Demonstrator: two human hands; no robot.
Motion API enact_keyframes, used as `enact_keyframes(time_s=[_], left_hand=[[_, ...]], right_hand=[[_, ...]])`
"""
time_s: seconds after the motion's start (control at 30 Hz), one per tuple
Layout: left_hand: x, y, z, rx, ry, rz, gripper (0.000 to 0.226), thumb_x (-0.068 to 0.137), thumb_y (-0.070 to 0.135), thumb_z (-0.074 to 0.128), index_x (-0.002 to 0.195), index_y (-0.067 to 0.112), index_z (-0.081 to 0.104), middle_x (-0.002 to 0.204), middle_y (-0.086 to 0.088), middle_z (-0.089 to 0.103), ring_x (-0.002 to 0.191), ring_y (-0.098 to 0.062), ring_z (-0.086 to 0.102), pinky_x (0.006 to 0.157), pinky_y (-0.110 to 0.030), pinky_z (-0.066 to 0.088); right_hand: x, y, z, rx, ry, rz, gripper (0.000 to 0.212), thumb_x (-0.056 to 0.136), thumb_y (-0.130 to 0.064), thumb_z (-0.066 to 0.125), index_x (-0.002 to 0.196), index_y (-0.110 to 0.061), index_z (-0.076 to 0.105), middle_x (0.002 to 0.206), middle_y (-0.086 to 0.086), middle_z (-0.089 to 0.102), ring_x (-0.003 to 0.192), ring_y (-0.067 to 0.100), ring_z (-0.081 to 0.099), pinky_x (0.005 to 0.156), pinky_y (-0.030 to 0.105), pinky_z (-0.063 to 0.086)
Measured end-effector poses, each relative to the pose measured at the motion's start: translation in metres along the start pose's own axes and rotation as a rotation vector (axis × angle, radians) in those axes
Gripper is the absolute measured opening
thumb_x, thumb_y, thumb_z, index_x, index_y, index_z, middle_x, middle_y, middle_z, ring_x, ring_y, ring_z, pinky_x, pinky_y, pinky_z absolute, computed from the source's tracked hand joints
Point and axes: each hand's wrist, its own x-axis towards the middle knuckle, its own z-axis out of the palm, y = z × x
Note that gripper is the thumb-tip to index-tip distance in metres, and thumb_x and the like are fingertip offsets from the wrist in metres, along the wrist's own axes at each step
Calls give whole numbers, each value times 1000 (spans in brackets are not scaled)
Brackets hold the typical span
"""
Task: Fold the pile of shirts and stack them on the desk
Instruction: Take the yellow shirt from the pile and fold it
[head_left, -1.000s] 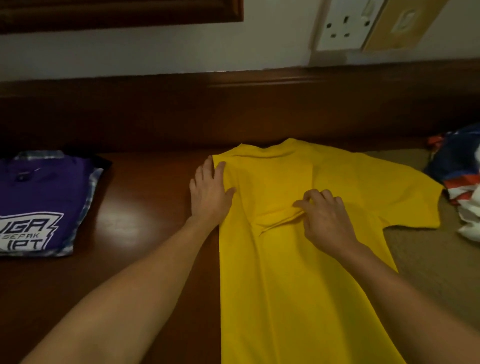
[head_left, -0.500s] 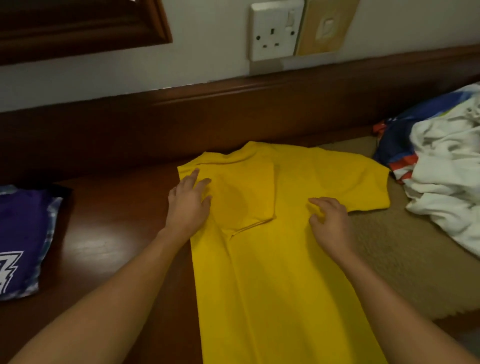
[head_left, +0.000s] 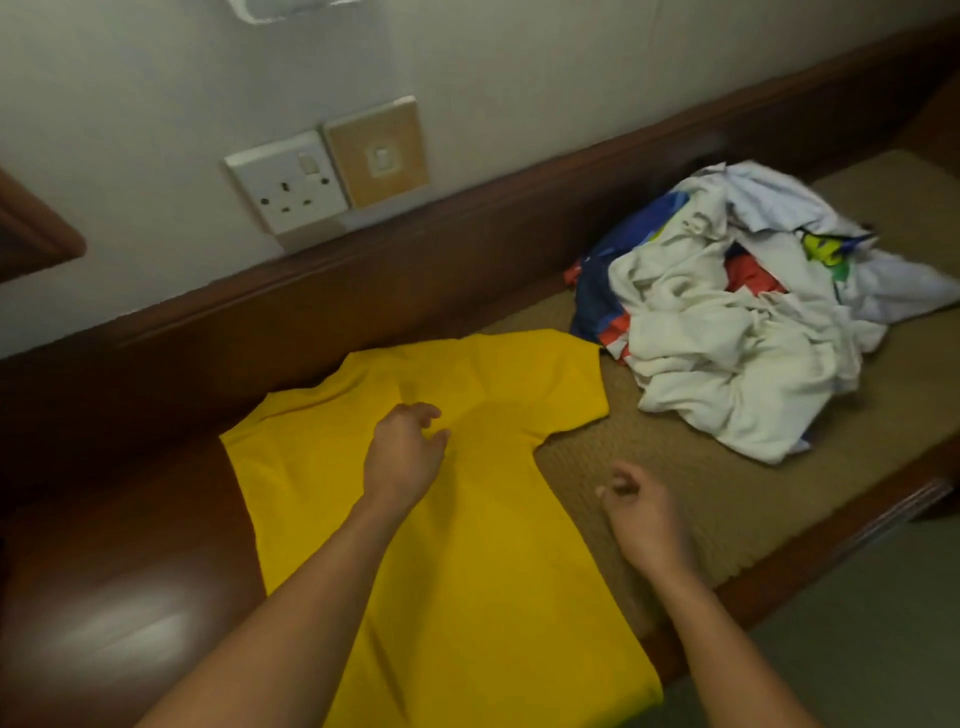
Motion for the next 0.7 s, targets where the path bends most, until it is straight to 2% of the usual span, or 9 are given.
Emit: enact_keyframes(time_s=[0.1,0.17,0.23,0.33,0.5,0.63,0.7], left_hand=[[5,3,10,44,-69,-14,33,91,23,72,124,18,69,124,-9,65,105,-27,64,91,-38,51],[6,5,17,127,-151,44,34,91,23,71,125,19,69,126,-10,64,108,-29,64,93,-38,51],[9,13,23,169,-189,91,33,92,25,69,125,19,69,127,-10,63,107,-29,64,92,-38,51],[19,39,35,145,-201,157,34,93,27,70,126,19,68,128,-10,63,107,-28,64,92,-37,51],[51,100,69,75,-240,192,41,93,31,71,130,16,66,130,-5,65,109,-22,64,90,-32,49],[76,146,98,54,-201,167,51,91,40,72,131,11,64,130,-9,66,120,-27,61,95,-36,49],[86,163,113,39,-185,117,52,88,45,73,122,7,66,123,-12,67,115,-30,62,87,-38,50]], right_hand=[[9,-3,4,-3,-30,-35,43,96,-26,68,138,-19,59,124,3,64,105,17,62,83,32,49],[15,-6,7,-16,-41,-49,46,95,-27,69,139,-19,58,124,3,65,107,17,62,86,34,51],[19,-7,10,-46,-46,-55,48,94,-28,70,139,-19,58,121,1,66,105,17,62,83,31,48],[15,-1,10,-97,-32,-73,49,93,-27,71,139,-18,58,115,1,65,101,16,61,82,30,47],[-15,20,7,-124,29,-40,46,92,-32,70,135,-18,61,112,-2,59,98,16,61,87,40,54],[-51,38,6,-149,79,-27,50,95,-35,67,141,-23,55,125,-2,57,113,15,58,95,40,52],[-67,46,5,-204,106,-9,50,96,-37,65,143,-24,53,127,-3,56,116,13,53,97,38,50]])
